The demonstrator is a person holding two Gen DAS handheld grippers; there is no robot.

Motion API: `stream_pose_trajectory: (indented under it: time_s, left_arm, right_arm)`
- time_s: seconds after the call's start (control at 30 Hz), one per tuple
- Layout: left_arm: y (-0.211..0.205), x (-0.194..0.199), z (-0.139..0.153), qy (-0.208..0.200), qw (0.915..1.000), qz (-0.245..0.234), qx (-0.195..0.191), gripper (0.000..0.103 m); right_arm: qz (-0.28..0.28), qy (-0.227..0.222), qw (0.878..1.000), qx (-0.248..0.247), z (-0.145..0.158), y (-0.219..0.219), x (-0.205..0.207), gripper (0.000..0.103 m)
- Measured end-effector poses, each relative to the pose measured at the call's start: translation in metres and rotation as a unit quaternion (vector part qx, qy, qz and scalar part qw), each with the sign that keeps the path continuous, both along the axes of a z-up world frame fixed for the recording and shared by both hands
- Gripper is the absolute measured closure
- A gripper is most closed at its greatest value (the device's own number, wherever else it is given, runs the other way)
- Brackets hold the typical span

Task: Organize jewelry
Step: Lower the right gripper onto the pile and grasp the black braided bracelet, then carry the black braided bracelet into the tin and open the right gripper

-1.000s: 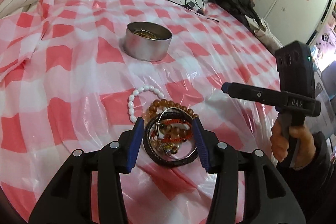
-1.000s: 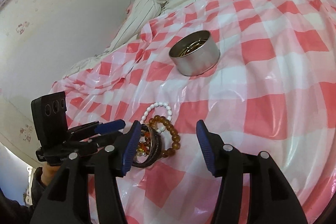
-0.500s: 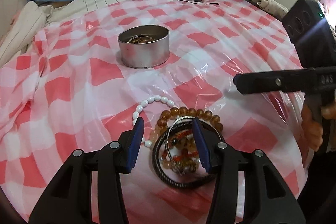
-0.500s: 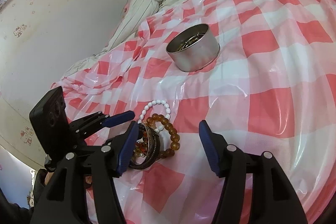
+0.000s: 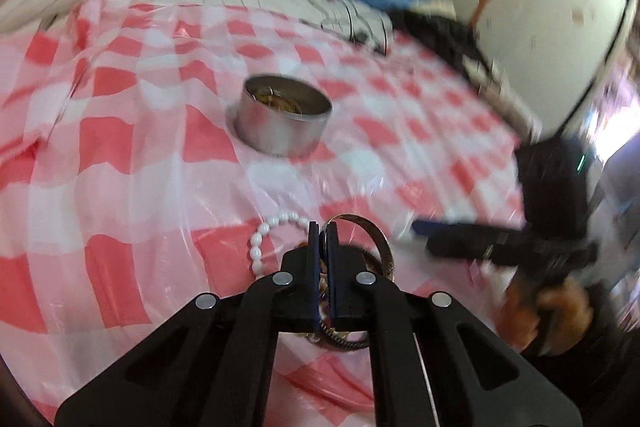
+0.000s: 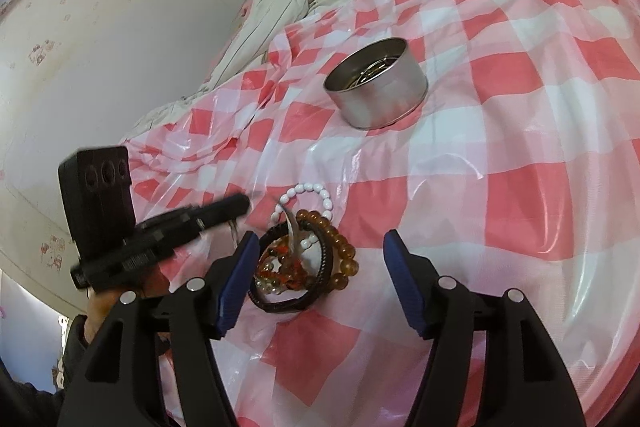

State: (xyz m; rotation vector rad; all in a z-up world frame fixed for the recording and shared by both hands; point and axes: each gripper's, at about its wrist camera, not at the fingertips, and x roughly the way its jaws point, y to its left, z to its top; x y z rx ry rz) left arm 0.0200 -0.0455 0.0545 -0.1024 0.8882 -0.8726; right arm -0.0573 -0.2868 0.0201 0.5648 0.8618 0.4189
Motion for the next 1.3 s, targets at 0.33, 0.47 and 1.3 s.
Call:
stream_pose_trajectory:
  time_s: [0.33, 0.47, 1.3]
  left_arm:
    - [0.033, 0.015, 0.007, 0.022, 0.9941, 0.080, -0.071, 0.100]
    - [0.039, 0.016, 0.010, 0.021, 0.9925, 0.090, -0.081, 0.100]
    - [0.025, 0.010, 0.016, 0.002, 0.9956, 0.062, -0.070, 0.099]
  right_arm:
    - [0.034, -0.017, 0.996, -0.075, 0.000, 0.034, 0.000, 0.040]
    - [0.026, -0.025, 0.993, -0.116, -0.002, 0.040, 0.006, 0.047]
    - [-0.015, -0.074, 0.994, -0.078, 0.024, 0.017, 0.002, 0.093]
